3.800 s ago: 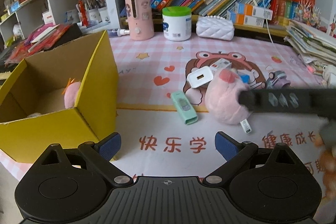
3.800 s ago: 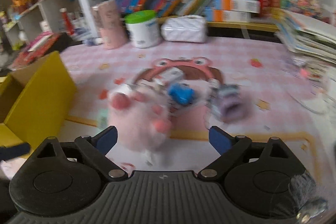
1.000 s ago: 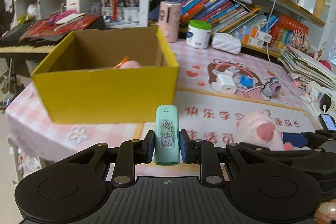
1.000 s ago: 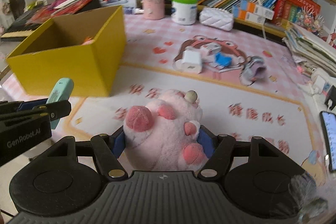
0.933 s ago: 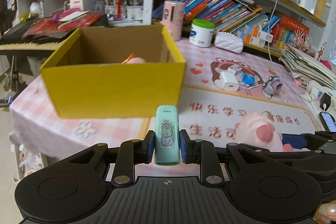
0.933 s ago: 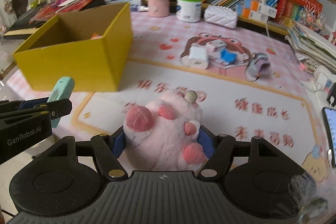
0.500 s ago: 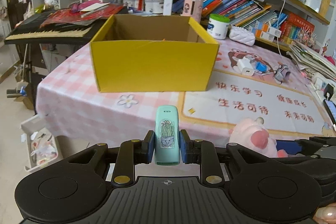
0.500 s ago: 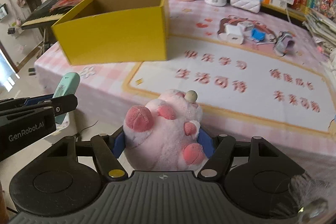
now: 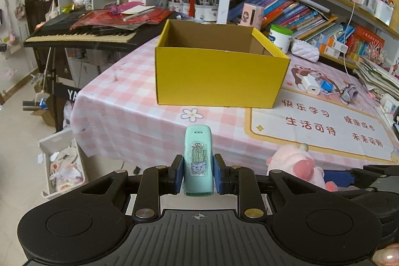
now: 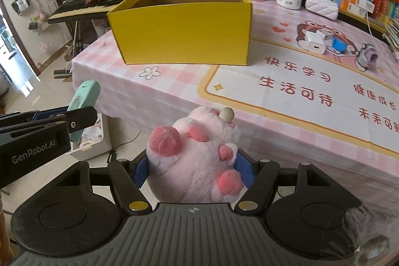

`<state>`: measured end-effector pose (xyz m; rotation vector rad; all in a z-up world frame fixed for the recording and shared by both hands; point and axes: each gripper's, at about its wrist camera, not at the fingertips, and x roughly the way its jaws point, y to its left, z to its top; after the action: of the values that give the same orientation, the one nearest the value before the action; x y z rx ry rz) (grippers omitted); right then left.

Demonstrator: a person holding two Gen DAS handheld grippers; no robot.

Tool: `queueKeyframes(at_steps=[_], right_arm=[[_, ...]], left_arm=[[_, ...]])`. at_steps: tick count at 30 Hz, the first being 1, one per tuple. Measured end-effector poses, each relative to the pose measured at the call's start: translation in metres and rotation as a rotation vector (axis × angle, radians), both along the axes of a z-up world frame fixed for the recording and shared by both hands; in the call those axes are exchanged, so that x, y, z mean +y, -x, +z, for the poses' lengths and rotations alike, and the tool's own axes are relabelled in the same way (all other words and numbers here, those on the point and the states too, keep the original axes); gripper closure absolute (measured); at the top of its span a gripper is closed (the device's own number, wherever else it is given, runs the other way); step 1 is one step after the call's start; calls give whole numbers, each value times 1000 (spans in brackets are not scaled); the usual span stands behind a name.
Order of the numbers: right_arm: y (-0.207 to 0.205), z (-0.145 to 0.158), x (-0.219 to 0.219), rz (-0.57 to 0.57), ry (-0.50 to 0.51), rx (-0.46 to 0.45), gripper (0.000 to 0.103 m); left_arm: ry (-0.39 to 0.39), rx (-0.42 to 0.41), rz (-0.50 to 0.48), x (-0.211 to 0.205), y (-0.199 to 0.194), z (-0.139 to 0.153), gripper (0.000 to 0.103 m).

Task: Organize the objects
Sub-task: 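Carry the pig and mint-green item with both tools over the yellow box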

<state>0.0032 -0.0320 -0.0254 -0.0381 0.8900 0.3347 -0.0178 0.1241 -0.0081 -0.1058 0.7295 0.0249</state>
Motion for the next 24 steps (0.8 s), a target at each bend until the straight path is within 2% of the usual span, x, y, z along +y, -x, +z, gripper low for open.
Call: queueKeyframes(at_steps=[15,24], right_arm=[[0,7,20,12,6,-30,36],[-1,23,29,19,25,-133,36]], left_arm=[[7,-36,14,21,2,6,80],[-12,-108,-1,20,-1,21,80]])
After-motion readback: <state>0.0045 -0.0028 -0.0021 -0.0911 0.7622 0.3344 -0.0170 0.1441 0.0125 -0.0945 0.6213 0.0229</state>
